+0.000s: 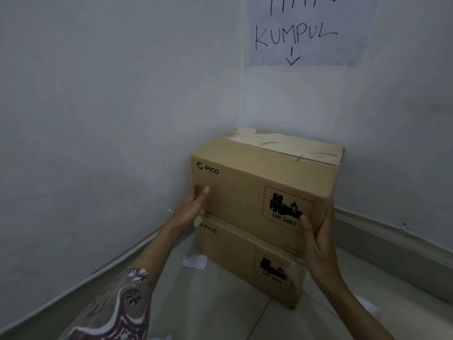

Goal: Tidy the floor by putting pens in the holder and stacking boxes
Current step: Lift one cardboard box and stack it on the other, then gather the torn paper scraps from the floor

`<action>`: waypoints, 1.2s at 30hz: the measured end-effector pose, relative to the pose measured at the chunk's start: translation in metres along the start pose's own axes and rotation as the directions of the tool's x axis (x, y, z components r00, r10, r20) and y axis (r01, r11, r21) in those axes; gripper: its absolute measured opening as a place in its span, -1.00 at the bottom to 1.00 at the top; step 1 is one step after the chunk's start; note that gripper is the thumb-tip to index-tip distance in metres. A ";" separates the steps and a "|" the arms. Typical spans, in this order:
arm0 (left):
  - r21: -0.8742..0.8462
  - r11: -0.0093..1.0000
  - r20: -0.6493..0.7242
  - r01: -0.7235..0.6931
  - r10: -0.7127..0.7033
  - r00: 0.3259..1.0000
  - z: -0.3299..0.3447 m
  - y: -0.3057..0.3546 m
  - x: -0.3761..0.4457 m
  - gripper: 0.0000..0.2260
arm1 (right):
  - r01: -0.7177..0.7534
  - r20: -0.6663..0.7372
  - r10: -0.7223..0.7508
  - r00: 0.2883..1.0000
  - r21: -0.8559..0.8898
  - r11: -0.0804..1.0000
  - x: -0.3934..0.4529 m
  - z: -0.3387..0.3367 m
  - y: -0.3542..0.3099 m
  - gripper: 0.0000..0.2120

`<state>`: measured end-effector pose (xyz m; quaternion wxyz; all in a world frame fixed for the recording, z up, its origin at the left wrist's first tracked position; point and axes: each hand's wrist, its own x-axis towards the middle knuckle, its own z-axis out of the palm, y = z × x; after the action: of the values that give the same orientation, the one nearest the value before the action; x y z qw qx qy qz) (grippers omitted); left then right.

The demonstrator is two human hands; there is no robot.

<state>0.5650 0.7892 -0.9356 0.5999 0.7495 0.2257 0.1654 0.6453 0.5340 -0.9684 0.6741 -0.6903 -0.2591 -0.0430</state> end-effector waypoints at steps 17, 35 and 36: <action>0.151 0.964 -0.095 0.221 -0.208 0.974 0.009 -0.098 -0.130 -0.80 | -0.331 -0.014 0.343 0.939 -0.302 0.894 -0.120 -0.026 0.070 -0.62; 0.641 0.765 0.293 -0.053 -0.181 0.939 0.124 -0.131 -0.150 -0.60 | -0.483 -0.162 0.554 0.817 -0.716 0.503 -0.067 -0.146 0.136 -0.45; 0.638 0.768 0.298 -0.057 -0.178 0.938 0.125 -0.131 -0.149 -0.60 | -0.464 -0.126 0.587 0.800 -0.751 0.470 -0.065 -0.147 0.138 -0.42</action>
<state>0.4861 0.6298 -1.0878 0.3448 0.9173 0.1853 -0.0732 0.6890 0.3805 -1.1081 0.2848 -0.9507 -0.0417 0.1153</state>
